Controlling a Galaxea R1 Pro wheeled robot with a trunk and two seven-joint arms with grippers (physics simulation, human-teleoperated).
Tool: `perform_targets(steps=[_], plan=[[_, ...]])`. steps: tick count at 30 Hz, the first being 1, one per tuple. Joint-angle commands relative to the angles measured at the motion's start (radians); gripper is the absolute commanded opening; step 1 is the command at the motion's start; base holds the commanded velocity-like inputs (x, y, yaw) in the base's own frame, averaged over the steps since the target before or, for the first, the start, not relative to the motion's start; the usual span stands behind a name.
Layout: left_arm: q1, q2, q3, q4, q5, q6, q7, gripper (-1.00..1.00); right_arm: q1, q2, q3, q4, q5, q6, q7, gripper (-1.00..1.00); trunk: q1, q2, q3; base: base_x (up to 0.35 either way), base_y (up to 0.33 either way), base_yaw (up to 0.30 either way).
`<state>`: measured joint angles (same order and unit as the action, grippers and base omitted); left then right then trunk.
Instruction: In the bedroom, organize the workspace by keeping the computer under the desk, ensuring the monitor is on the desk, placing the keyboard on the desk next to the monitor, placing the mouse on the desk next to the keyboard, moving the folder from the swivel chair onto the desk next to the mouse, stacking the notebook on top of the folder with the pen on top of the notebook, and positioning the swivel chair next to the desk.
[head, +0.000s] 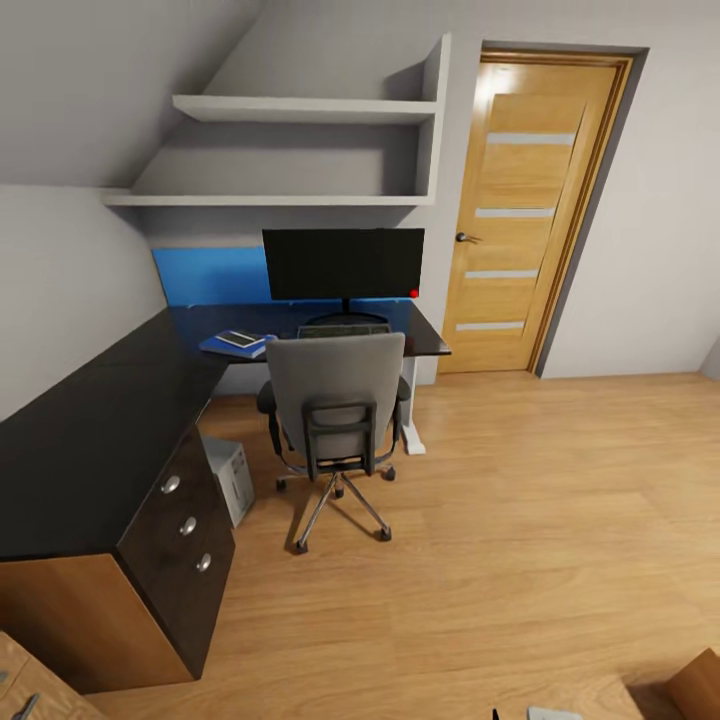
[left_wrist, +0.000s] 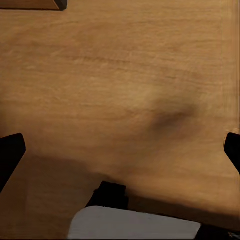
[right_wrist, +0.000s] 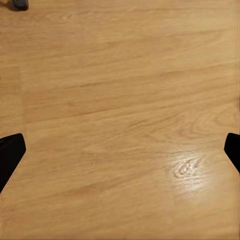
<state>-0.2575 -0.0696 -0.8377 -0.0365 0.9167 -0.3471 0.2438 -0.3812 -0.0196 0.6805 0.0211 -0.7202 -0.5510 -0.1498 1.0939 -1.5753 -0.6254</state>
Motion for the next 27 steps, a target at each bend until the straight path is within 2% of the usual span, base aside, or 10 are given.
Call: perform_targets(steps=[1,5,27], plan=[[0.013,-0.003,-0.01,0.005,0.004,-0.004,-0.001,1.0,-0.001,0.0,0.008,0.002,-0.001,-0.002,-0.005,1.0,-0.004,0.007,0.002,0.0,0.0,0.0],[0.031,-0.008,-0.013,0.009,0.004,-0.005,-0.006,1.0,-0.001,0.001,0.008,0.002,-0.001,-0.001,-0.005,1.0,-0.019,0.035,0.015,0.0,0.0,0.0],[0.035,-0.017,-0.012,0.01,0.001,-0.006,0.0,1.0,-0.001,0.0,0.008,0.002,-0.001,-0.001,-0.005,1.0,-0.104,0.189,0.084,0.0,0.0,0.0]])
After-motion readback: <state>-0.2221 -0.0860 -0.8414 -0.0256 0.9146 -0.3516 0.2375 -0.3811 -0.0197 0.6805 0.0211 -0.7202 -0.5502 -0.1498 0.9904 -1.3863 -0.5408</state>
